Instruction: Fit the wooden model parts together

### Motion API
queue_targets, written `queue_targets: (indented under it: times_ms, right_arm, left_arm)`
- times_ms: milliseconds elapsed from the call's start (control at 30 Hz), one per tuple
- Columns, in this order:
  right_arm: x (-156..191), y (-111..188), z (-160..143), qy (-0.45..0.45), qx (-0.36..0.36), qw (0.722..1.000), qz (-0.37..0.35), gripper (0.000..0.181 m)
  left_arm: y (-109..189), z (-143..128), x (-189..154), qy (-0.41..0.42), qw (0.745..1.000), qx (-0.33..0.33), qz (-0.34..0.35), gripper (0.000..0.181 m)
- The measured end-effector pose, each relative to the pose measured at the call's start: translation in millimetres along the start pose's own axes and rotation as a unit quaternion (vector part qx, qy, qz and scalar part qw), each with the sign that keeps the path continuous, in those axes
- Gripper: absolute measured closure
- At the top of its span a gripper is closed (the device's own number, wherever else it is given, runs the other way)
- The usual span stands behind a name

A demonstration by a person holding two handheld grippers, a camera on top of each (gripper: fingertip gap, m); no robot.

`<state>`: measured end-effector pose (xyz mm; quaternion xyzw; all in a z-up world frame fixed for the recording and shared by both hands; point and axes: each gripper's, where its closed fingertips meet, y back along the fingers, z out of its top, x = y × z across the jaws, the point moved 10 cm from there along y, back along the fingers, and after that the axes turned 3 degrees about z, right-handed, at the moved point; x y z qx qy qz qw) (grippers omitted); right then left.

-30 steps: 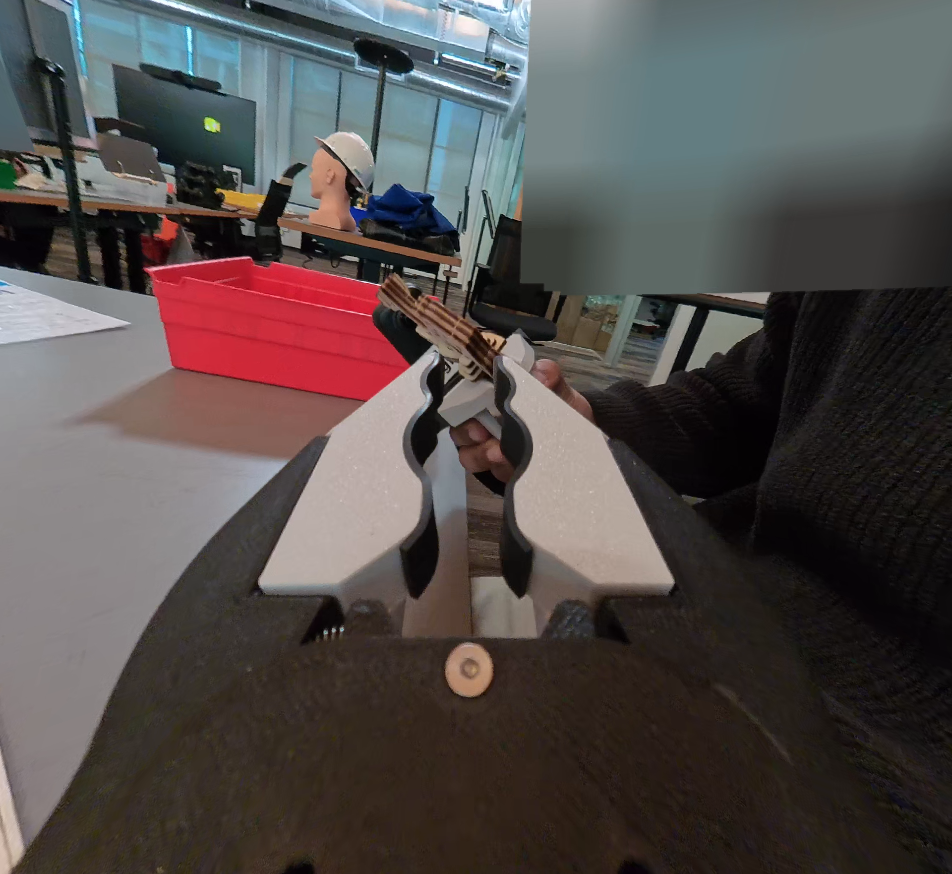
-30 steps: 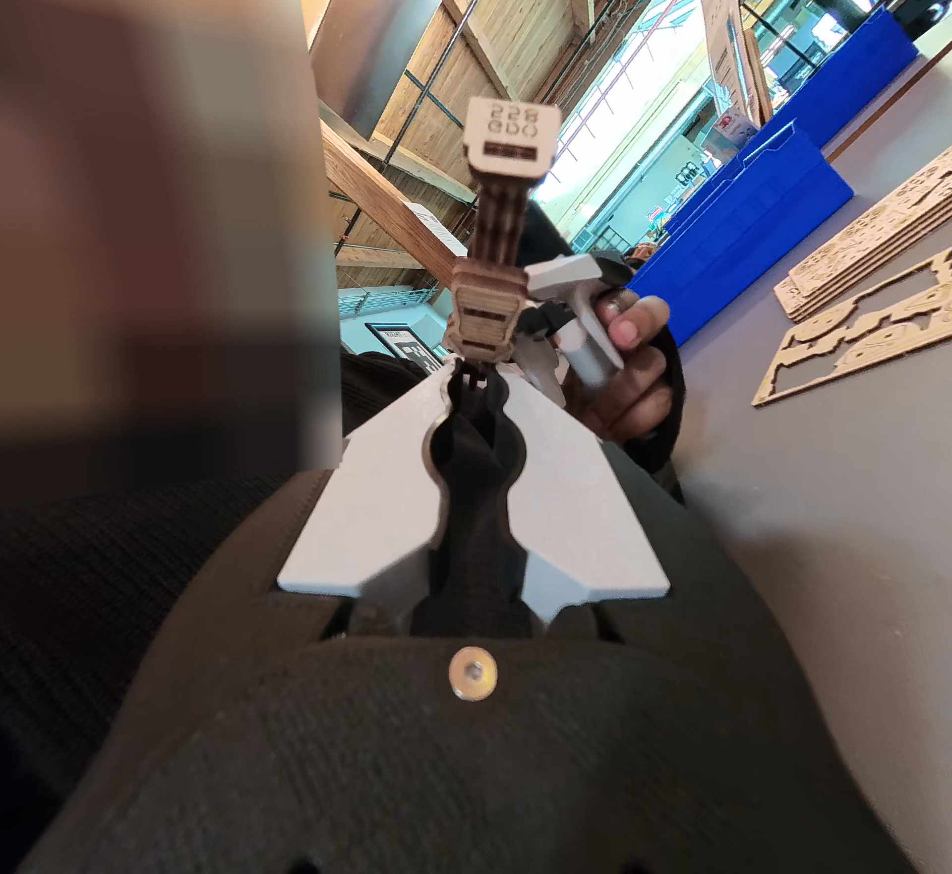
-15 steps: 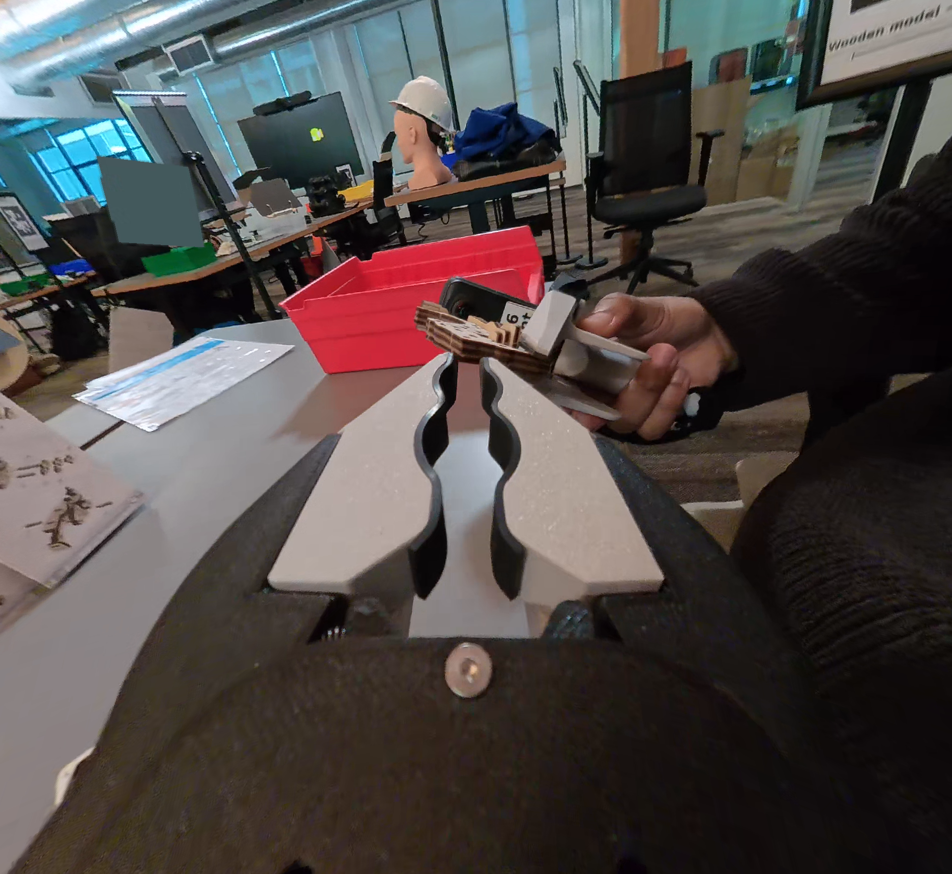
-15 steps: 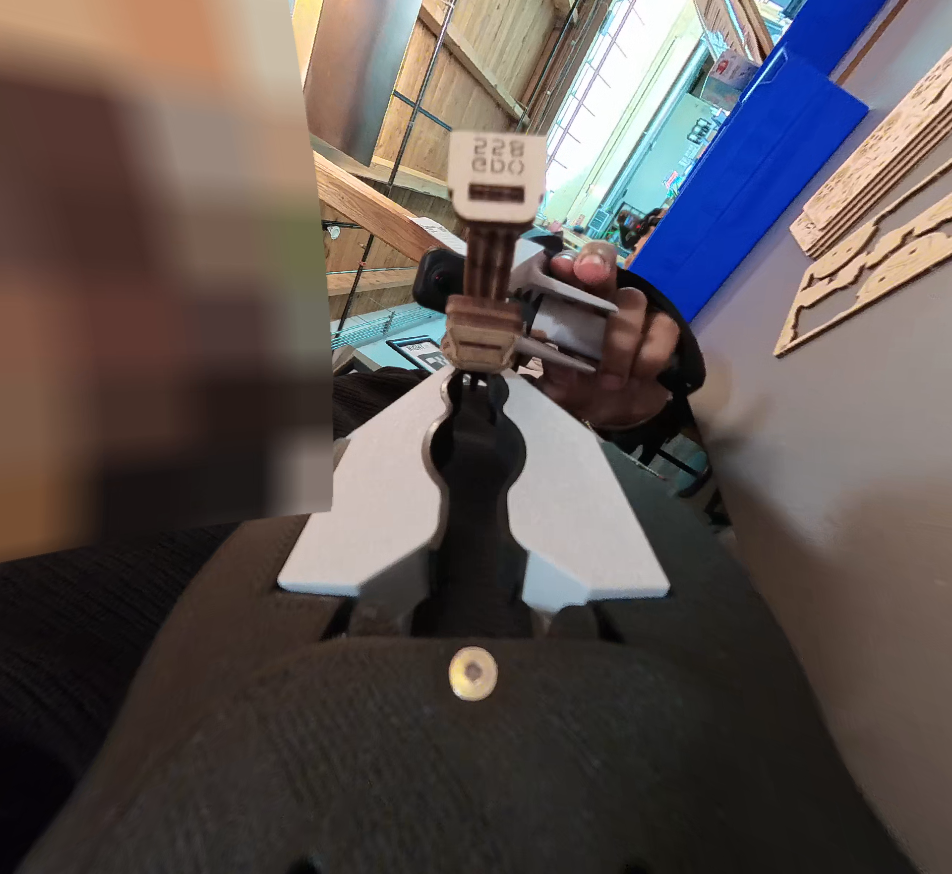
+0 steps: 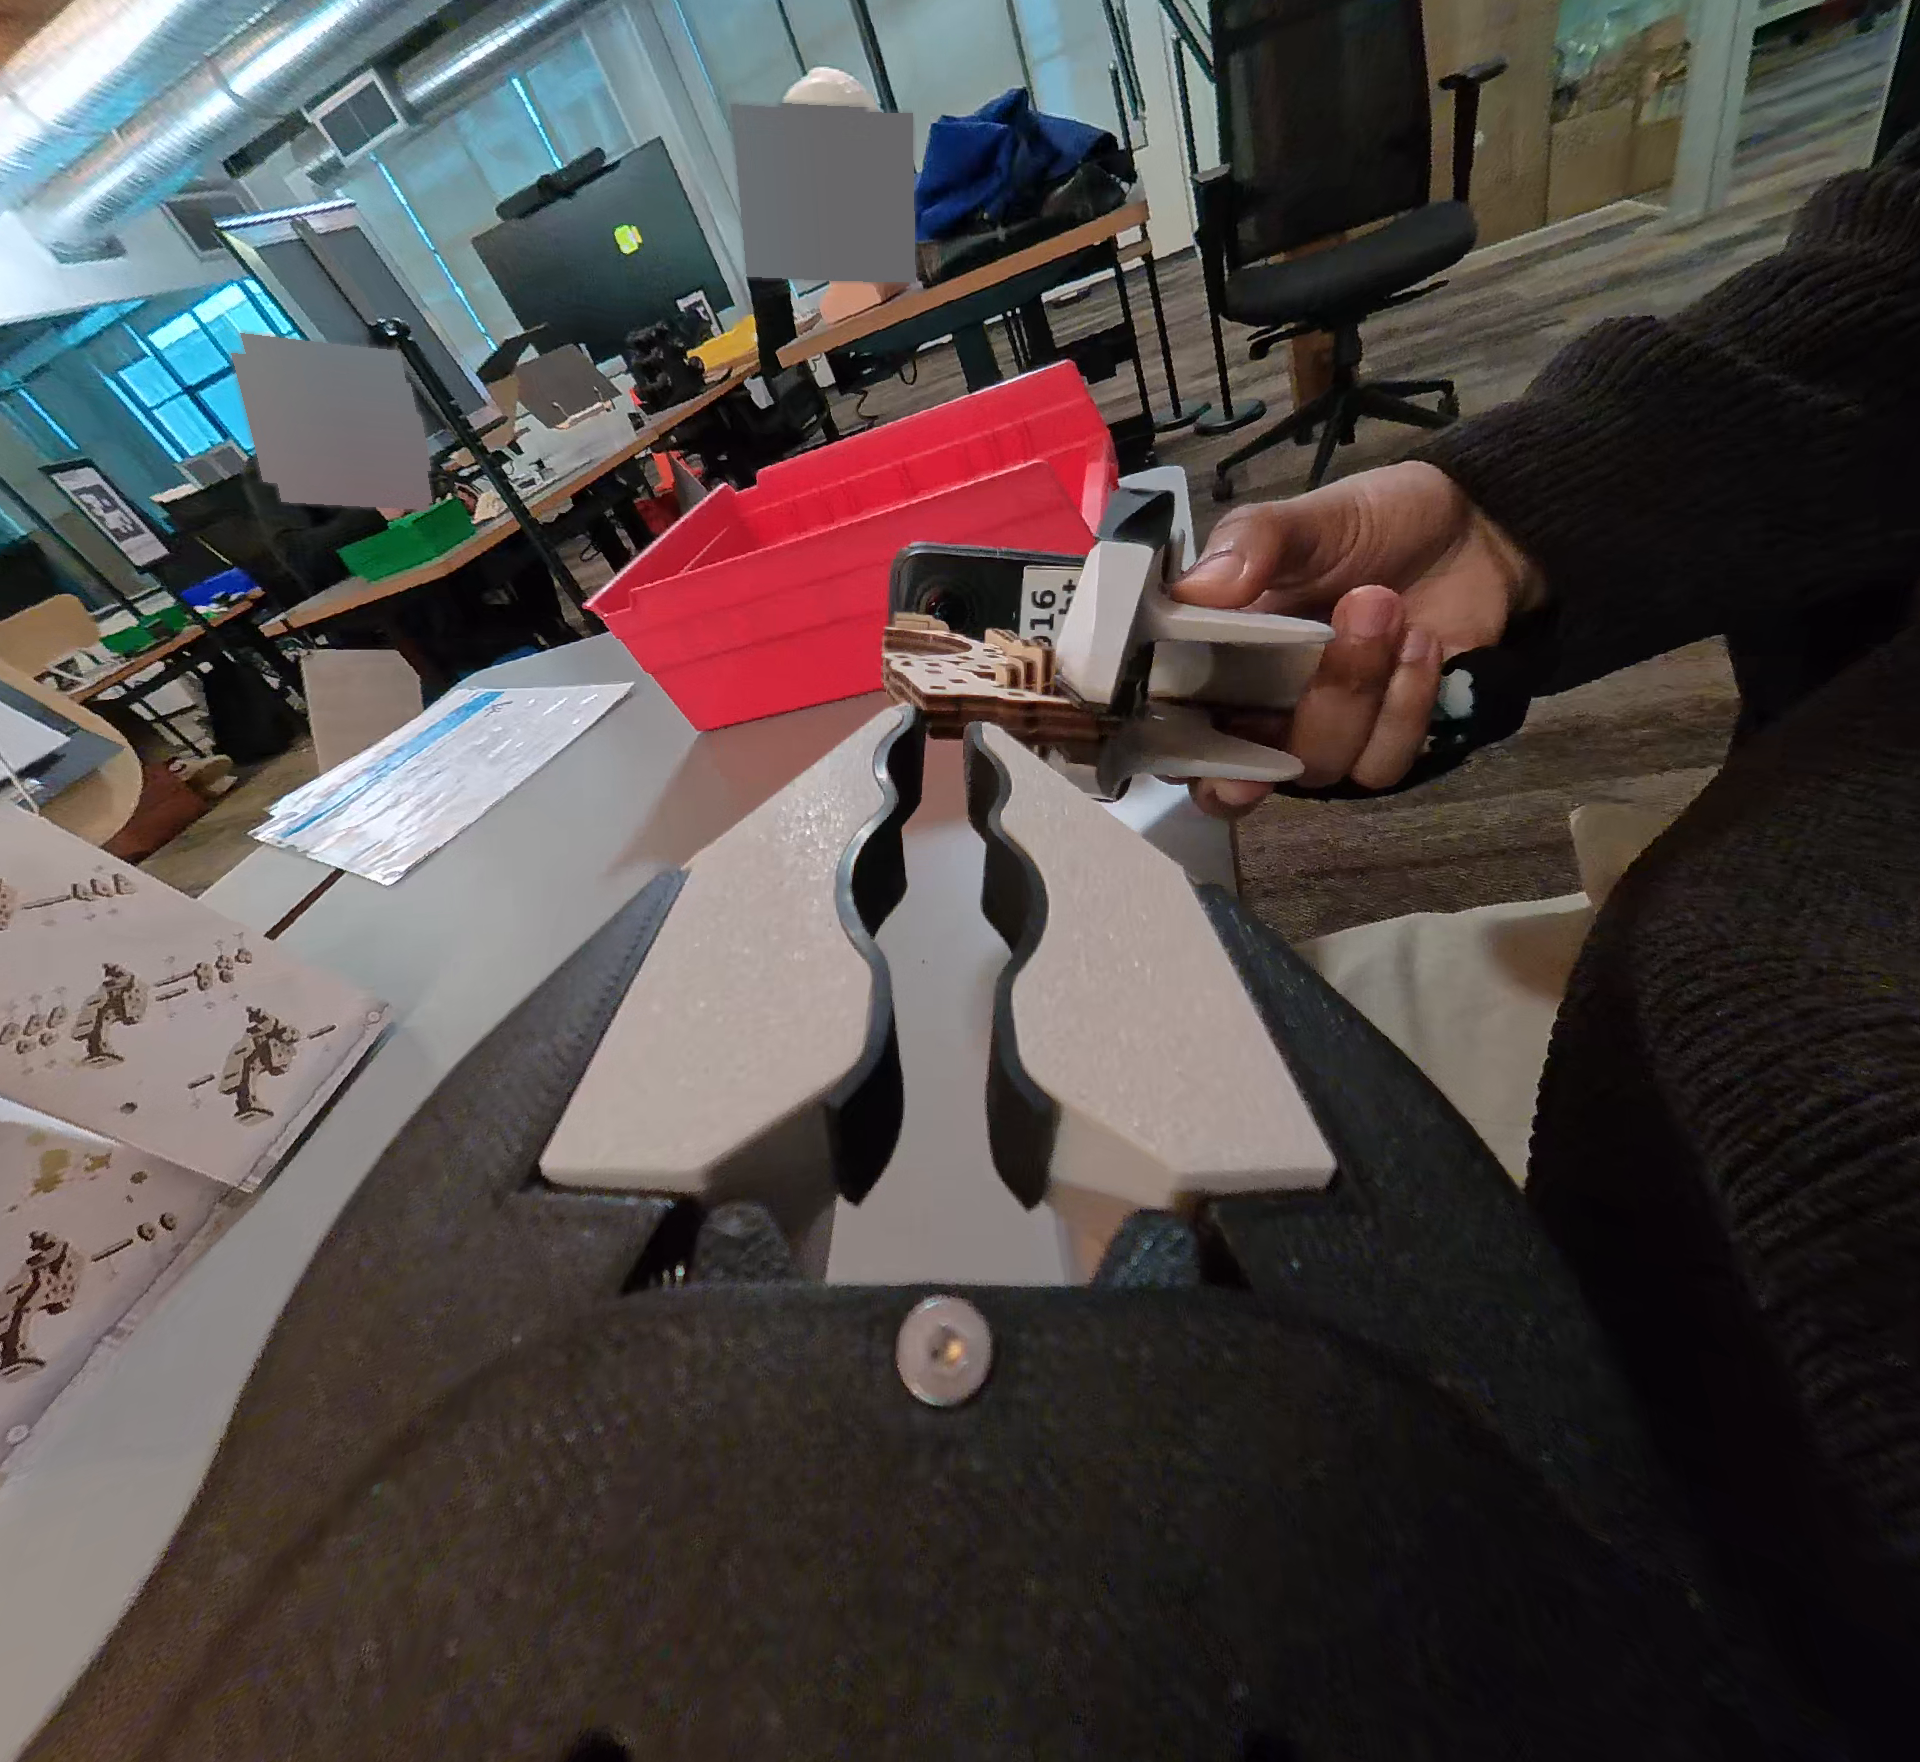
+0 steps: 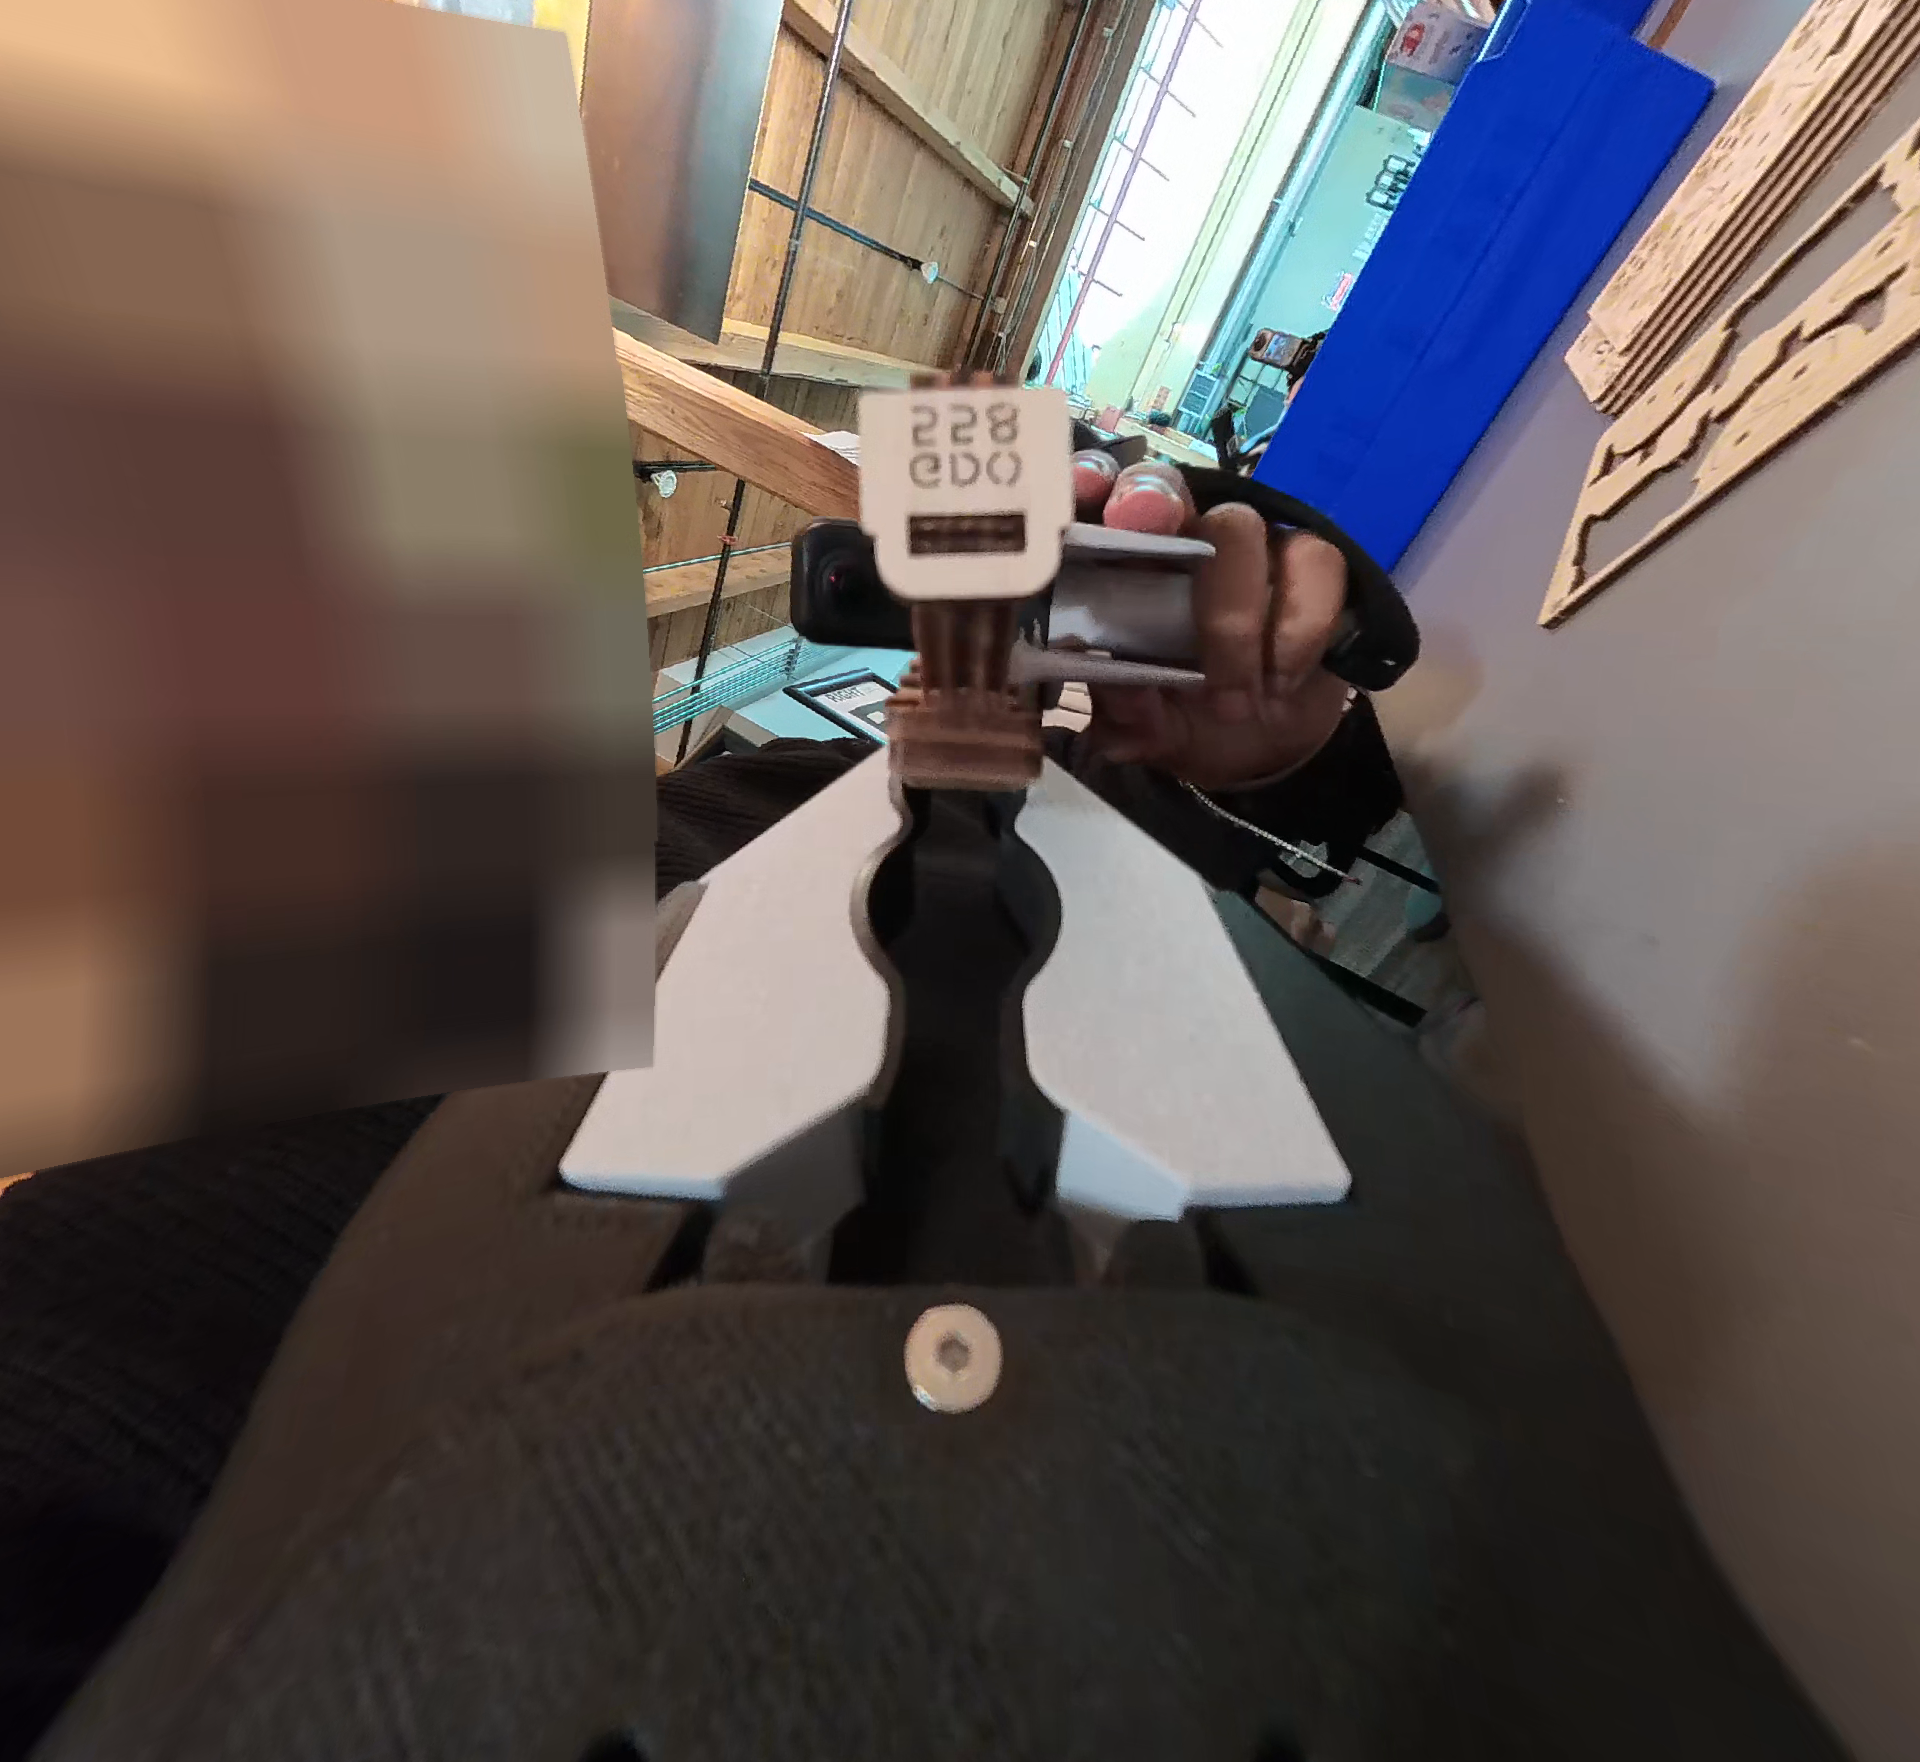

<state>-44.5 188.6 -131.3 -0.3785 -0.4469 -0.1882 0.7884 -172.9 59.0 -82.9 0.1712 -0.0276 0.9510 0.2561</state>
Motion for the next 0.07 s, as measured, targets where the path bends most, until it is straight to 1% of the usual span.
queue_targets:
  times_ms: [33,67]
  right_arm:
    - [-0.2,-0.1,-0.2,-0.002,0.001,1.0,0.001,0.173]
    - [-0.3,-0.3,-0.3,-0.003,0.0,1.0,0.002,0.173]
  left_arm:
    - [0.2,0.2,0.6,0.003,1.0,0.001,-0.004,0.175]
    - [0.3,0.2,0.9,0.005,1.0,0.0,-0.006,0.175]
